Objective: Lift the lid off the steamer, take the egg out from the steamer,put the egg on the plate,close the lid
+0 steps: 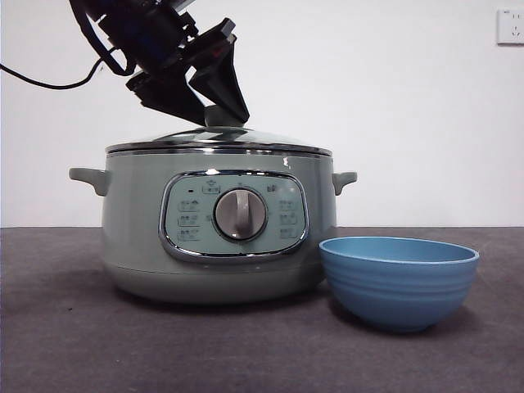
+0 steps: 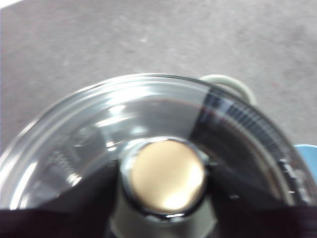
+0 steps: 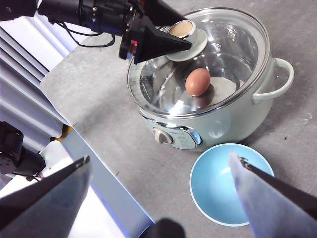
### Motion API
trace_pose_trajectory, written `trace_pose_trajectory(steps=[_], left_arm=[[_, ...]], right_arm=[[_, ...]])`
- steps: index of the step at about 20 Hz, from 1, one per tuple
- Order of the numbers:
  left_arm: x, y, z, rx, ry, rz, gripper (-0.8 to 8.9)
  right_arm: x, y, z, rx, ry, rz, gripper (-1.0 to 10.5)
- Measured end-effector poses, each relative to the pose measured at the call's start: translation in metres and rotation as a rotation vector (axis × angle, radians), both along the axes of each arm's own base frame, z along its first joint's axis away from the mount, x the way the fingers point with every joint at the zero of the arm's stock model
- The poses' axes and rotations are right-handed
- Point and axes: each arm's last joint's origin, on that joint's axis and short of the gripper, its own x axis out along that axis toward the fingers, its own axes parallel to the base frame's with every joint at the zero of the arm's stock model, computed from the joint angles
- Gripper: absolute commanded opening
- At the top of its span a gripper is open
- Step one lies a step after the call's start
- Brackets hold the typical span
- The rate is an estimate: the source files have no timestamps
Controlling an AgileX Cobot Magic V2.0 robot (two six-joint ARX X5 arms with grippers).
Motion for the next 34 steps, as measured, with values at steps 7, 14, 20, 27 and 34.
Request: trace_pose_trajectory(steps=[7, 14, 20, 27, 34], left_arm=[[-0.001, -0.001, 0.0, 0.002, 0.002, -0.003, -0.08], [-0.005, 0.002, 0.009, -0.009, 0.012, 0.011, -0.08], [-0.036, 0.019, 0.076, -0.075, -0.071, 0.027, -0.08], [-0.123, 0.068, 0.141, -0.144, -0.201, 0.084, -0.08], [-0.216, 0.122, 0.154, -0.102, -0.222, 0.179, -0.08]], right_arm=[[0.001, -0.001, -0.001, -0.03, -0.005, -0.035, 4.7], [0.001, -0.001, -0.001, -0.03, -0.005, -0.035, 4.7], [0.002, -0.001, 0.0, -0.028, -0.015, -0.036, 4.7], [0.03, 0.008, 0.001, 0.037, -0.03, -0.07, 4.7], [0.084, 0.069, -0.014, -0.032, 0.037, -0.041, 4.7]])
